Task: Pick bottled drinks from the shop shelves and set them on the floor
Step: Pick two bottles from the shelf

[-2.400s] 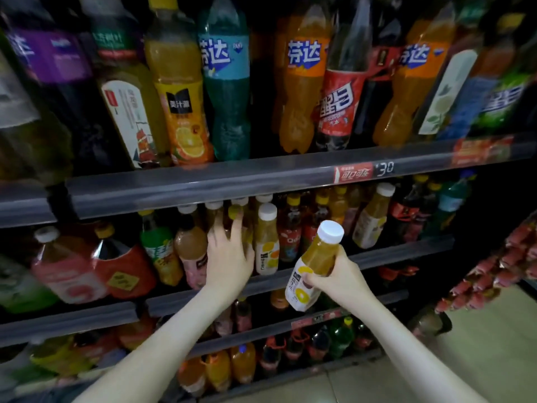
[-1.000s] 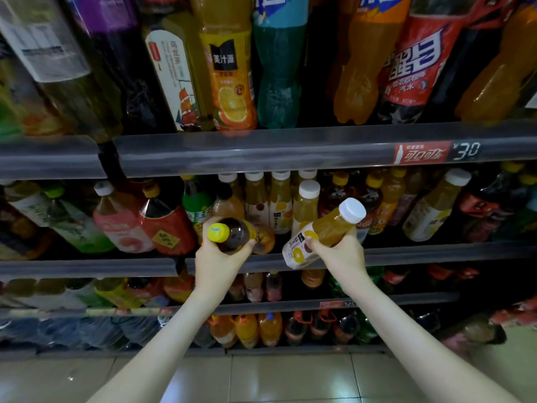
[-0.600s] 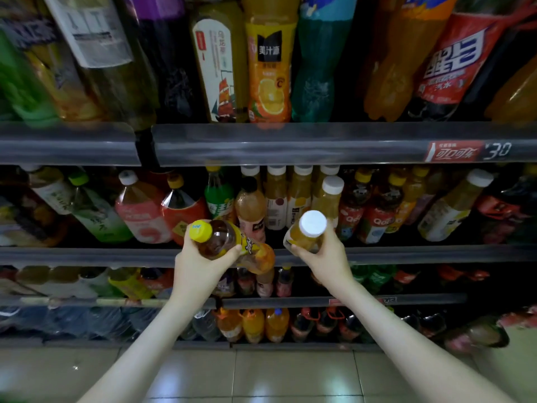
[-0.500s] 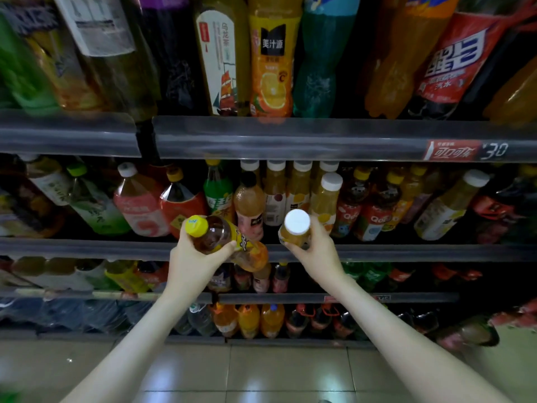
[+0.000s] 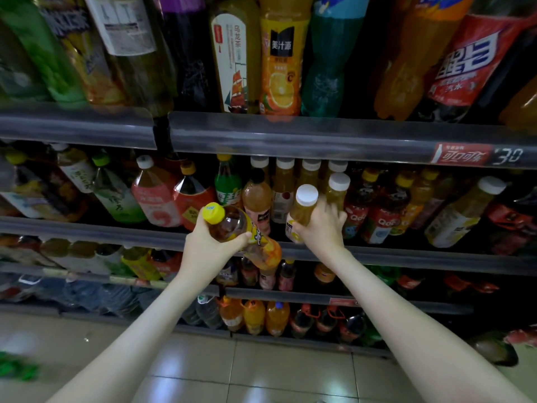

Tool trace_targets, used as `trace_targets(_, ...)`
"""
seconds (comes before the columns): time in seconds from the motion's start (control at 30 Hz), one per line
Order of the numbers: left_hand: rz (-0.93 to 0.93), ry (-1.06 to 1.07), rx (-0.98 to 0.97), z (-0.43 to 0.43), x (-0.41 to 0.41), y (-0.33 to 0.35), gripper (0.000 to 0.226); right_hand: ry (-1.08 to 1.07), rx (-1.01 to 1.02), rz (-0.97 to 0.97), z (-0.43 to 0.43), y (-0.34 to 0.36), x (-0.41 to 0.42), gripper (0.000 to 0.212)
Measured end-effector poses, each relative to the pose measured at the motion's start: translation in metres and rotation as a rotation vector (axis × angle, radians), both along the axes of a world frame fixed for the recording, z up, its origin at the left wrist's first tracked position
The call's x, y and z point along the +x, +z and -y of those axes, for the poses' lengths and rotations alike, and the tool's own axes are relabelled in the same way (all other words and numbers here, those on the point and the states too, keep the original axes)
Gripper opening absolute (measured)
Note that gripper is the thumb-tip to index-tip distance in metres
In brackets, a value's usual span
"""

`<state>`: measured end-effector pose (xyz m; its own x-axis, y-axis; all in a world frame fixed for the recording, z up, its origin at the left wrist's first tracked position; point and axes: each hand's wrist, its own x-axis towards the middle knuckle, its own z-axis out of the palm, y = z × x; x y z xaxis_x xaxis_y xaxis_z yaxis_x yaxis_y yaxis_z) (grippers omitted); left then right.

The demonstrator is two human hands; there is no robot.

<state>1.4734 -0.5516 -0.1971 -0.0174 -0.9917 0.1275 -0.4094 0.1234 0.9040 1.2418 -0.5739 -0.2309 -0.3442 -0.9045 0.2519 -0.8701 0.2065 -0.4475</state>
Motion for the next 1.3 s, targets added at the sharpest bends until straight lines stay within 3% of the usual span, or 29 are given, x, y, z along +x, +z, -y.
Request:
trace_targets(0.1,0.009,0.010,-0.006,-0.003,-0.005,-0.001,0.052,0.047,-0.043,0.133,0.002,0.011,-0.006,0.084)
trace_targets(0.23,0.021,0.043,0.017,-0.005,-0.010,0.000,0.059,0.169,-0.111,0.172,0.005,0.032,-0.014,0.080)
trace_targets(0.37,0.032,0.048,0.040,-0.006,-0.017,0.001,0.057,0.200,-0.022,-0.010,0.008,0.033,-0.012,0.071)
trace_targets(0.5,0.023,0.045,0.045,-0.005,-0.021,0.002,0.064,0.186,0.000,-0.257,0.009,0.027,-0.009,0.081)
trace_targets(0.6,0.039,0.046,0.043,-0.005,-0.022,0.005,0.056,0.226,0.015,-0.613,0.001,0.022,-0.015,0.089)
trace_targets(0.7,0.066,0.032,0.025,-0.006,-0.024,0.008,0.052,0.229,-0.142,-0.886,-0.001,0.017,-0.024,0.072)
trace_targets(0.83,0.063,0.040,0.041,-0.006,-0.025,0.007,0.052,0.291,-0.297,-0.980,0.008,0.023,-0.030,0.062)
trace_targets(0.97,0.045,0.023,0.043,-0.006,-0.027,0.004,0.055,0.330,-0.267,-1.026,0.009,0.028,-0.027,0.057)
trace_targets(1.2,0.056,-0.008,0.035,-0.005,-0.033,0.008,0.052,0.331,-0.238,-1.040,0.022,0.033,-0.017,0.067)
trace_targets(1.3,0.047,0.005,0.037,-0.005,-0.031,0.008,0.052,0.356,-0.234,-1.092,0.023,0.028,-0.016,0.056)
